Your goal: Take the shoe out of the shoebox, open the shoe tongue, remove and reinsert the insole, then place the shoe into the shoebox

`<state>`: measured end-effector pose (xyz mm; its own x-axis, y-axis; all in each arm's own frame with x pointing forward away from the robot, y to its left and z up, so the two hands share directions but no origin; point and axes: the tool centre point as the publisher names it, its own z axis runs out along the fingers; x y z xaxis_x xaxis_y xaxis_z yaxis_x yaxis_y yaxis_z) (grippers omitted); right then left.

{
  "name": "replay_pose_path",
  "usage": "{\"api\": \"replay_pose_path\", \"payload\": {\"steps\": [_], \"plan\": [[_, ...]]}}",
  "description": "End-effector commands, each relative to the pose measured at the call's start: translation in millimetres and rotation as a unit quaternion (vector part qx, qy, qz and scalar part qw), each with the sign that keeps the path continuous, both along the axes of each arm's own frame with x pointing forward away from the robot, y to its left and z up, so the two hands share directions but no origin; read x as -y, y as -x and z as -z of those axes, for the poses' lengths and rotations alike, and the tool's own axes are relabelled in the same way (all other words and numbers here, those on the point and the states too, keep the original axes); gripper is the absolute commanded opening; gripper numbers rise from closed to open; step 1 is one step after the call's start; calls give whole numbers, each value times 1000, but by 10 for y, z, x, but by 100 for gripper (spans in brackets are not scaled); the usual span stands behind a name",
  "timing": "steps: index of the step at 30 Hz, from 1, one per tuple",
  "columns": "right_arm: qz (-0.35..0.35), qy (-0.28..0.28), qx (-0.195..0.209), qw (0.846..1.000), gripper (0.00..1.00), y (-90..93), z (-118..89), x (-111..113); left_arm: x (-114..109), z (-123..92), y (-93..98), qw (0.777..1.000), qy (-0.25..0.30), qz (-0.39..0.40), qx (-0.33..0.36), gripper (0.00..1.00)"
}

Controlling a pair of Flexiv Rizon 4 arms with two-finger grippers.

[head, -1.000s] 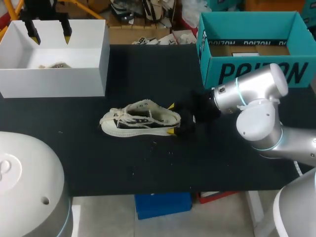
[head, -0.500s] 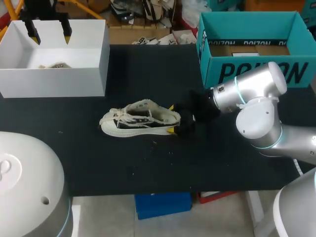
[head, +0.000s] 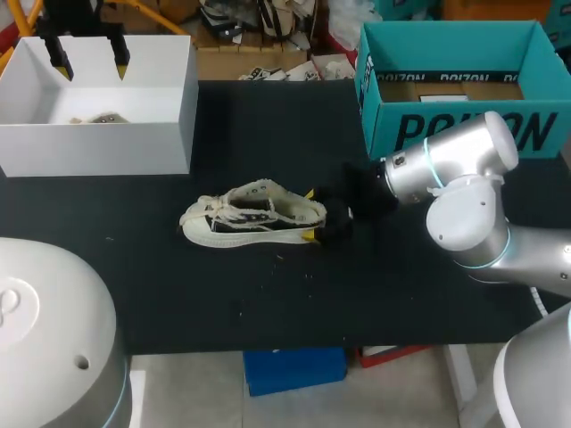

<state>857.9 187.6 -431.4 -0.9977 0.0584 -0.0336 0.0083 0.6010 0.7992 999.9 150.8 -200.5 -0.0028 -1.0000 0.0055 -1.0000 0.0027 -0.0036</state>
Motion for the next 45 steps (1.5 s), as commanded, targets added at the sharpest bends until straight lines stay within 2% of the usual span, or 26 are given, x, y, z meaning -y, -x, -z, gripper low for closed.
{"api": "replay_pose_path", "payload": {"steps": [1,14,16,18,23,26,30,31,33,34,37,39,41,42,43,45], "plan": [[0,1,-1,1000,0,-30,14,-12,2,-4,2,1000,-1,-1,-1,100],[0,1,-1,1000,0,-30,14,-12,2,-4,2,1000,-1,-1,-1,100],[0,1,-1,1000,0,-30,14,-12,-31,-71,157,1000,-9,25,13,100],[0,1,-1,1000,0,-30,14,-12,-36,-153,373,994,13,102,44,100],[0,1,-1,1000,0,-30,14,-12,15,-157,777,972,24,221,73,100],[0,1,-1,1000,0,-30,14,-12,94,-138,1014,939,45,333,81,100],[0,1,-1,1000,0,-30,14,-12,249,-107,1257,880,59,465,73,100],[0,1,-1,1000,0,-30,14,-12,309,-93,1321,853,57,514,75,100],[0,1,-1,1000,0,-30,14,-12,392,-70,1405,820,49,565,74,100],[0,1,-1,1000,0,-30,14,-12,457,-74,1463,786,62,612,58,100],[0,1,-1,1000,0,-30,14,-12,621,-53,1534,726,75,683,33,100],[0,1,-1,1000,0,-30,14,-12,745,-35,1542,718,68,691,36,100],[0,1,-1,1000,0,-30,14,-12,745,-35,1542,718,68,691,36,100],[0,1,-1,1000,0,-30,14,-12,745,-35,1542,718,68,691,36,40],[0,1,-1,1000,0,-30,14,-12,745,-35,1542,718,68,691,36,0],[0,1,-1,1000,0,-30,14,-12,745,-35,1542,718,68,691,36,0]]}}
